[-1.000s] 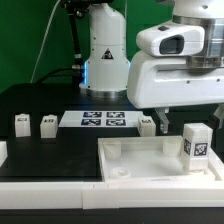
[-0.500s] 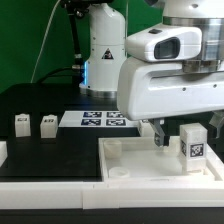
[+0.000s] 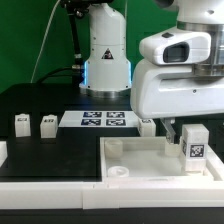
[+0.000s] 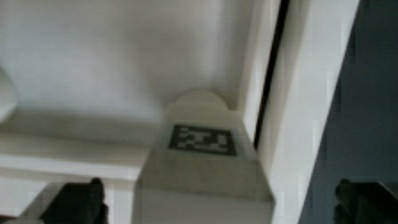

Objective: Assemble one leg

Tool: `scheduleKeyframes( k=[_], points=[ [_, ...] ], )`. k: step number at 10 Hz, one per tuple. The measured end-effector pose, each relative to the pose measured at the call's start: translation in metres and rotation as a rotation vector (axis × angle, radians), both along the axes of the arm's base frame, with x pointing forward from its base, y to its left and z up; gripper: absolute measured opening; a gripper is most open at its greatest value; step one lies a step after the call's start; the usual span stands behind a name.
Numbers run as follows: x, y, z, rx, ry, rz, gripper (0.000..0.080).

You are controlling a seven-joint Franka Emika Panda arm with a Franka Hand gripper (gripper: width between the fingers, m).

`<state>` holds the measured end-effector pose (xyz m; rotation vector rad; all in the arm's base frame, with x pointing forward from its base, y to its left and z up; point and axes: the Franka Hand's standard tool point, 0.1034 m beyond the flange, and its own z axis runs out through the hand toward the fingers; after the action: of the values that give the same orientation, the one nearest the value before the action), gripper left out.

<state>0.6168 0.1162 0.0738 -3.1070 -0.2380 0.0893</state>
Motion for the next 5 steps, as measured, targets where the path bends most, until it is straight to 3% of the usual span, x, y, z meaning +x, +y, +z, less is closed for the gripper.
scheduleKeyframes(
  k=[4,5],
  points=[
    [-0.0029,-0.0072,-0.0041,-0.001,0.005,-0.004,0.0649],
    [-0.0031,-0.007,-0.0045,-0.001,0.006,-0.004,0.0523]
  ],
)
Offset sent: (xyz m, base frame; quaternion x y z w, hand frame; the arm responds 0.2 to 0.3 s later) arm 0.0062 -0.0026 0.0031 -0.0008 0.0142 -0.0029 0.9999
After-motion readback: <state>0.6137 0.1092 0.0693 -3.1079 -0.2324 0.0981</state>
